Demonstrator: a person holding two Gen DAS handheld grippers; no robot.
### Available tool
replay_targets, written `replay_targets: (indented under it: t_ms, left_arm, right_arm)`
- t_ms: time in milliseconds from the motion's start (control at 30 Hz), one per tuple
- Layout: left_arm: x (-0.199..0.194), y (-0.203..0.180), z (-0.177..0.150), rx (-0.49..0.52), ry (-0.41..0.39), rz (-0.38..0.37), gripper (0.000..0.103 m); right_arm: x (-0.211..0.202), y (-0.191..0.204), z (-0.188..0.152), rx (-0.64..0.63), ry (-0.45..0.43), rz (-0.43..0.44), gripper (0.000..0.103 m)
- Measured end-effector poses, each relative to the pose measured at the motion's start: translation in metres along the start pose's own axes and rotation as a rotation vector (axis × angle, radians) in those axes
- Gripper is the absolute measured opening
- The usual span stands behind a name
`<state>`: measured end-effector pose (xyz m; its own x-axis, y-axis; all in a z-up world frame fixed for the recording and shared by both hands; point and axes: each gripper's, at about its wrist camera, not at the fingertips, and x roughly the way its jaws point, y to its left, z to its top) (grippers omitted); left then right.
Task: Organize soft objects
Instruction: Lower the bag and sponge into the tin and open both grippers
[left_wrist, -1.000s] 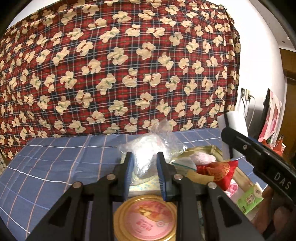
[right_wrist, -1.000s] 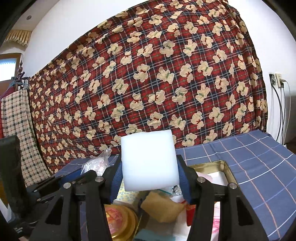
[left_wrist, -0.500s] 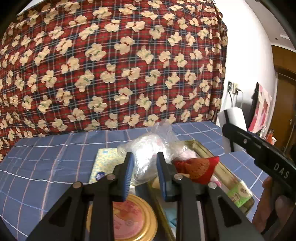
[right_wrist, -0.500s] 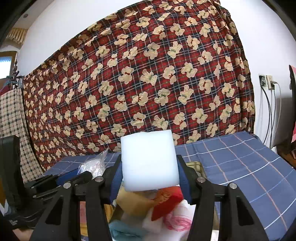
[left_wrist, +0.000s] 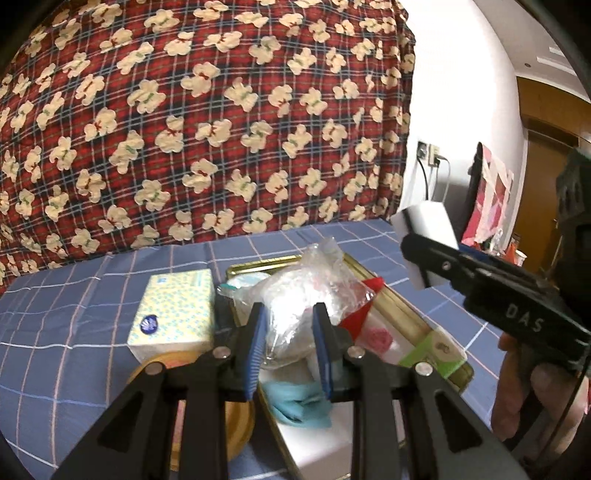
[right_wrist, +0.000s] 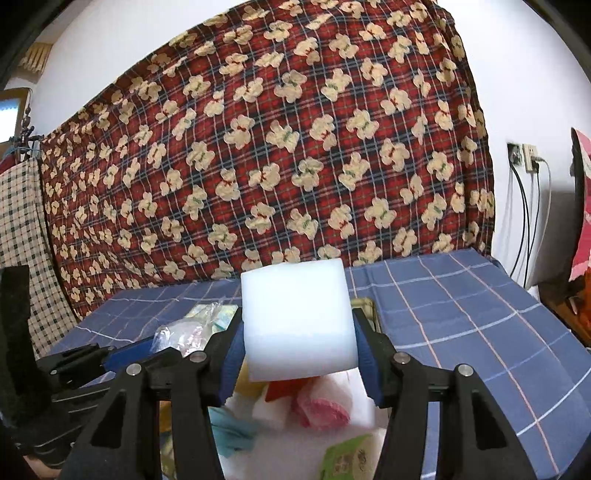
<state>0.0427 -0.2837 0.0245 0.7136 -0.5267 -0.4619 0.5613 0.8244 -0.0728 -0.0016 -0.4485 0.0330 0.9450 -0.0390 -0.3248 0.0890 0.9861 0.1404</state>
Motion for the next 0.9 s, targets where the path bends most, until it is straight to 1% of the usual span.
replay_targets:
  t_ms: [200,367,433,500,567,633,733,833,867,900]
  left_arm:
    - [-0.002,-0.009,-0.010,0.004,0.009,-0.021,0.024]
    - [0.004,-0.013,-0.015,0.008,0.032,-0.026,0.024]
    - [0.007,-0.013,-0.017,0.014,0.044,-0.022,0.030]
    - [0.008,-0.012,-0.019,0.007,0.047,-0.012,0.030]
    - [0.007,-0.013,-0.020,0.013,0.047,-0.014,0.033]
    - [0.006,-0.014,-0.020,0.023,0.045,-0.012,0.047]
    - [0.001,-0.015,-0.022,0.021,0.026,-0.005,0.049]
    - [0.000,-0.014,-0.023,0.016,0.025,-0.010,0.049]
    - [0.000,-0.014,-0.023,0.014,0.026,-0.010,0.051]
    - [0.000,-0.014,-0.024,0.012,0.028,-0.010,0.055]
  right_arm:
    - [0.002,-0.007,-0.014,0.013,0.037,-0.013,0.056]
    - [0.011,-0.008,-0.019,0.005,0.074,-0.015,0.057]
    - [0.013,-0.006,-0.020,0.000,0.077,-0.008,0.058]
    - [0.013,-0.005,-0.021,0.002,0.079,-0.003,0.065]
    - [0.012,-0.005,-0.023,0.007,0.077,0.008,0.068]
    - [0.011,-0.005,-0.024,0.011,0.076,0.002,0.069]
    - [0.008,-0.007,-0.027,0.023,0.073,-0.001,0.070]
    - [0.006,-0.008,-0.028,0.034,0.073,-0.003,0.070]
    - [0.005,-0.008,-0.029,0.038,0.070,-0.003,0.070]
    - [0.004,-0.008,-0.029,0.041,0.067,-0.003,0.071]
